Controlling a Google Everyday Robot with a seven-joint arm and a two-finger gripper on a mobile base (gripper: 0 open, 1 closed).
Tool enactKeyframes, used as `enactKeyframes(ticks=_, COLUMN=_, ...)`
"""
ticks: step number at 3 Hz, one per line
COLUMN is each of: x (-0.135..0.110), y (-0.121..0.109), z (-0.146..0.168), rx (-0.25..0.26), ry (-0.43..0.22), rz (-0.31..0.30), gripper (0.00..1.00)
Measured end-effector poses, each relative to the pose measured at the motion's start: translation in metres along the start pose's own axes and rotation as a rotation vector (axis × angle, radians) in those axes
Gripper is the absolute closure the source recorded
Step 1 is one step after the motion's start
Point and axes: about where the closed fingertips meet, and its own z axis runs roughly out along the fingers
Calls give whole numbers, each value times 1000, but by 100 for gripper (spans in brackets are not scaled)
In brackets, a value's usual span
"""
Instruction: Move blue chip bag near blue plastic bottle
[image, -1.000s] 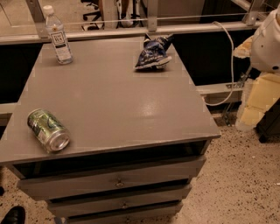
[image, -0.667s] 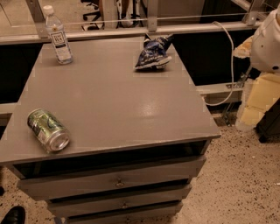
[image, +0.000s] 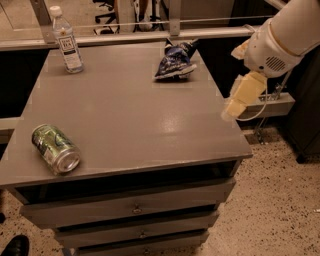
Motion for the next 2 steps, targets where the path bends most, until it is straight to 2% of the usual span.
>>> enactKeyframes(ticks=1, x=-31, y=-44, z=44, rx=21, ry=-148, rz=48, gripper=0)
enactKeyframes(ticks=2, x=-51, y=-87, z=79, rx=62, ry=-256, rz=96, gripper=0)
